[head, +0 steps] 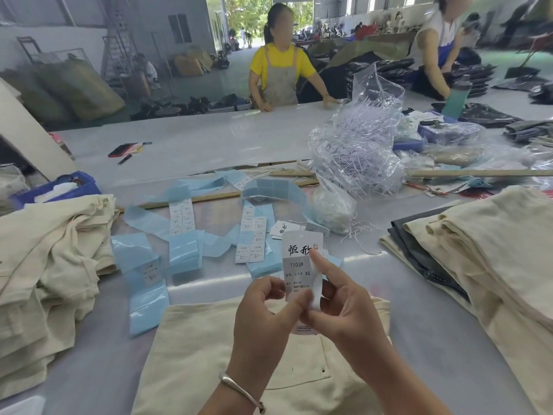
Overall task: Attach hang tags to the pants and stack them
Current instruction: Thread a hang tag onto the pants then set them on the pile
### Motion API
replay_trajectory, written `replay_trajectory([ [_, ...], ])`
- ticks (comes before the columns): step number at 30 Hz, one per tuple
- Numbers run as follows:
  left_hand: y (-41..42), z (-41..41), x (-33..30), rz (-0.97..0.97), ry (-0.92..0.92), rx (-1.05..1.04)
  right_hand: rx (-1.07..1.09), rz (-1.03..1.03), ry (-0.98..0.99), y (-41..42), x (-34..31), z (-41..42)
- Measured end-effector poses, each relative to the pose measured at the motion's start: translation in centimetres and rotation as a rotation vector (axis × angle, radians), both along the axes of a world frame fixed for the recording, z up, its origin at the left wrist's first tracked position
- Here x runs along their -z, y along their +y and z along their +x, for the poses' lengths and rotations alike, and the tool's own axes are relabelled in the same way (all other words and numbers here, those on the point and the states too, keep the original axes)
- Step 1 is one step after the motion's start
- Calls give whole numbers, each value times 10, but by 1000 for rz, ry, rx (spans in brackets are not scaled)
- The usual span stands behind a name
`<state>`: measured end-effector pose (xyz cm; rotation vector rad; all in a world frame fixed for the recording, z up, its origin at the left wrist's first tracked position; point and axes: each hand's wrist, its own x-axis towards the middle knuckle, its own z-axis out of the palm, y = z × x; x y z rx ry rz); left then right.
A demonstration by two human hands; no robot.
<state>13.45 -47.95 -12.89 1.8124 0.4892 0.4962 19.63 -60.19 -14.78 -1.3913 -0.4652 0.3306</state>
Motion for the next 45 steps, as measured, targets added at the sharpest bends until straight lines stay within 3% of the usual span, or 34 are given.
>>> replay_trajectory([
  [6, -7, 0, 4, 3, 61, 79, 10, 79, 8, 5, -1, 0],
  [11, -1, 2, -2, -264, 89, 156, -53, 189, 99, 3, -4, 0],
  [19, 6, 2, 2, -633, -74, 273, -107, 308, 258, 4, -12, 2],
  [22, 6, 2, 0, -597, -79, 307, -108, 382, 359, 6, -16, 3],
  [26, 3, 1, 2, -478, -50, 306, 4, 328, 440, 6, -18, 5],
  [38, 2, 2, 15, -342, -36, 502, 121, 263, 407, 8, -20, 18],
  [45, 8, 13, 30, -413, 98, 502, 325, -59, 141, 17, 1, 23],
])
